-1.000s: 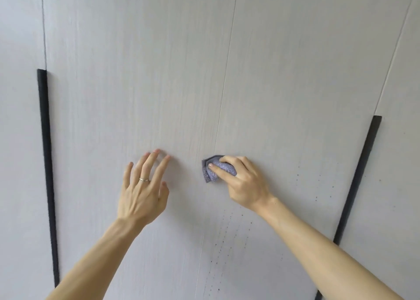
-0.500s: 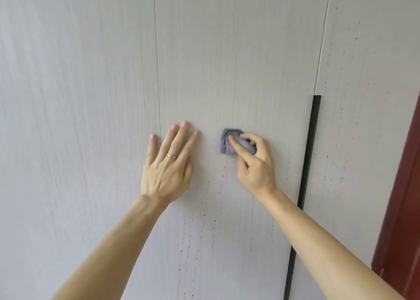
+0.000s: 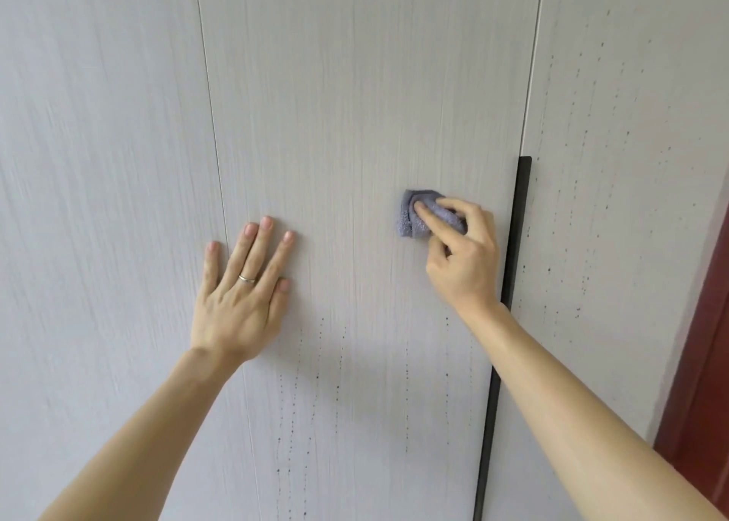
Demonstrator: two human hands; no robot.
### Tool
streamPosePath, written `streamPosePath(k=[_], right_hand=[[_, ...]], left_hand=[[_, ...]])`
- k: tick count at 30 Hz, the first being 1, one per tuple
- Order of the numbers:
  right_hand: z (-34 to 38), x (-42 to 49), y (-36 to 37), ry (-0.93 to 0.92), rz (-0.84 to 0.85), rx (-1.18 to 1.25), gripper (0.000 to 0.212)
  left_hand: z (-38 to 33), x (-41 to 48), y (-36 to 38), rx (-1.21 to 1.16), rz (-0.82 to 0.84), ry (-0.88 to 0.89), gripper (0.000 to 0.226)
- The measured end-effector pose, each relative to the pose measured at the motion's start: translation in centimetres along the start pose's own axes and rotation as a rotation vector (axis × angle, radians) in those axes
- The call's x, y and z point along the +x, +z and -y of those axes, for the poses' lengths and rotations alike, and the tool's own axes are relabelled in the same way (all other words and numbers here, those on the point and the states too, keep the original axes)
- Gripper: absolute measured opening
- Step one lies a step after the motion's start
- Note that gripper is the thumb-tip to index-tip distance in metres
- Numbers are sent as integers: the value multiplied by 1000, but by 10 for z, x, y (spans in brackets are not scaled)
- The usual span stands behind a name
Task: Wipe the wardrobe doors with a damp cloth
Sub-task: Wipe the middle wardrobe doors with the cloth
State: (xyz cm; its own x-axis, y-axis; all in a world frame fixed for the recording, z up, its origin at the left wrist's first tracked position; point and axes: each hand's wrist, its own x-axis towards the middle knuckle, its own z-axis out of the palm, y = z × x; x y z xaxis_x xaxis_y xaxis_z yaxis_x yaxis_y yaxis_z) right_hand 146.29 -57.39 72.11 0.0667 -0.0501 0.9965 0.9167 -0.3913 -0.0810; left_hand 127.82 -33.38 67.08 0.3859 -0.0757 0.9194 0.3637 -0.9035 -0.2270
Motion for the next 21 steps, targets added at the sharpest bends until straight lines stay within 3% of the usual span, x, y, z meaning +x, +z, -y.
streamPosePath(k=[8,12,17,21], right_hand=[[-28,-124,-28,-121,192,-8,43],[-29,-82,-36,-150,189,-65,43],[-44,15,-36,38,61,-160,48],[-49,-15,-33,43,15,-152,45]], left_hand=[[-6,-1,0,15,46,-60,61],[-7,-2,-1,12,43,-64,61],[-10,-1,0,15,31,-84,62],[-10,1,0,19,41,-94,62]])
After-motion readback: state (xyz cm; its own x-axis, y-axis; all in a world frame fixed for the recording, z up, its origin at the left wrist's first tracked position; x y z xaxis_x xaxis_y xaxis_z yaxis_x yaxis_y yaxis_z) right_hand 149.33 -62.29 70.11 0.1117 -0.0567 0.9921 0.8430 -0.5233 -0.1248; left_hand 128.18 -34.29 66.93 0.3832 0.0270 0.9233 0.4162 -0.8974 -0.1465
